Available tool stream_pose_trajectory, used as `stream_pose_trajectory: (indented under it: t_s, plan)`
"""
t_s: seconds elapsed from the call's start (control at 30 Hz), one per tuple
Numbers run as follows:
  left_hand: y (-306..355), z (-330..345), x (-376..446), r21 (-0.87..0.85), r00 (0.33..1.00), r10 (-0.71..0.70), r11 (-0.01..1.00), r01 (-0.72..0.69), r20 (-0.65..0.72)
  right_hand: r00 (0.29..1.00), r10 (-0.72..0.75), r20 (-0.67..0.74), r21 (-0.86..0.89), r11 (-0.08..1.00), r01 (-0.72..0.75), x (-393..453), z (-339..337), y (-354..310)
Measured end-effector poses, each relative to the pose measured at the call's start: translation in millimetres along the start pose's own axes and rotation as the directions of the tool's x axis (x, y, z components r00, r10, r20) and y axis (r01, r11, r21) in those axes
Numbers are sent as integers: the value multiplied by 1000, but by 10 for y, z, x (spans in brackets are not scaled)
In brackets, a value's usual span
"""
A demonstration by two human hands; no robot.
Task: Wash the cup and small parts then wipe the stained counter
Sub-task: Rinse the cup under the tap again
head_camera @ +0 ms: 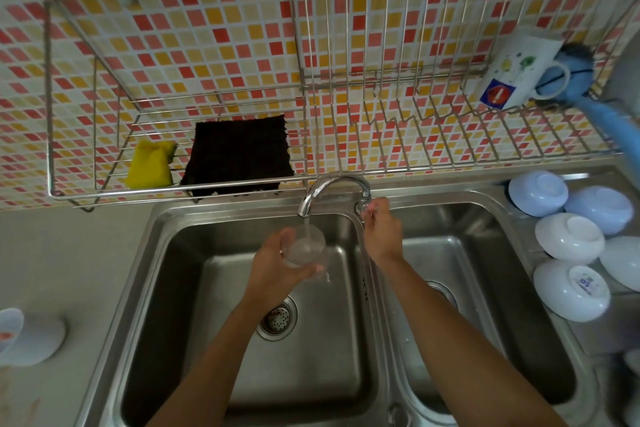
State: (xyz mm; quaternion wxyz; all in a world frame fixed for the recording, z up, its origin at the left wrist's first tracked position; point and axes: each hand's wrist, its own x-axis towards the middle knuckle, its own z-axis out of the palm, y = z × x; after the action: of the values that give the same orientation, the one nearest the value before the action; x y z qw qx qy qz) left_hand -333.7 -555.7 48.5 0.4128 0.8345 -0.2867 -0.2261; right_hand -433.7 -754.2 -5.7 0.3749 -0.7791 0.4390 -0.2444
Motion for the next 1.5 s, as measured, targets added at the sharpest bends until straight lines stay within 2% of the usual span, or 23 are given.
stream_pose_trajectory:
  t_s: [0.1, 0.27, 0.5, 0.8, 0.97, 1.07, 1.2, 1.33, 1.5]
  plan:
    - [41, 68, 10, 24, 997, 52, 998, -54, 56, 1000, 7, 16, -22, 1000, -6, 5, -16, -9]
    - [44, 123, 42, -41, 998, 49, 998, -47, 39, 998, 22, 55, -32, 999, -20, 6, -41, -32]
    - [-49, 70, 68, -45, 999, 32, 999, -31, 25, 998, 49, 43, -75, 996, -46, -4, -33, -71]
    - [-247, -116, -185, -67, 999, 16, 998, -19, -38, 989, 150, 8, -31, 988, -150, -147, -45, -202]
    - [-469, -268, -480, -98, 1000, -14, 995, 11, -28, 997, 60, -42, -45, 997, -61, -783, -71, -202]
    - [-607, -333, -753, -208, 998, -60, 976, 61, 11, 999, -6, 33, -92, 996, 9, -1358, 81, -84]
    - [-803, -377, -1034, -312, 986, -164, 937, 158, 9, 959, 8, 285, -203, 978, 53, -2138, 421, 86]
    - [-1031, -402, -1155, -192, 973, -220, 954, 230, 74, 900, 53, 433, -303, 949, 90, -2668, 665, 119]
    - [-1284, -421, -1201, 116, 970, -220, 971, 207, 105, 882, 13, 471, -382, 904, 190, -2832, 715, 71]
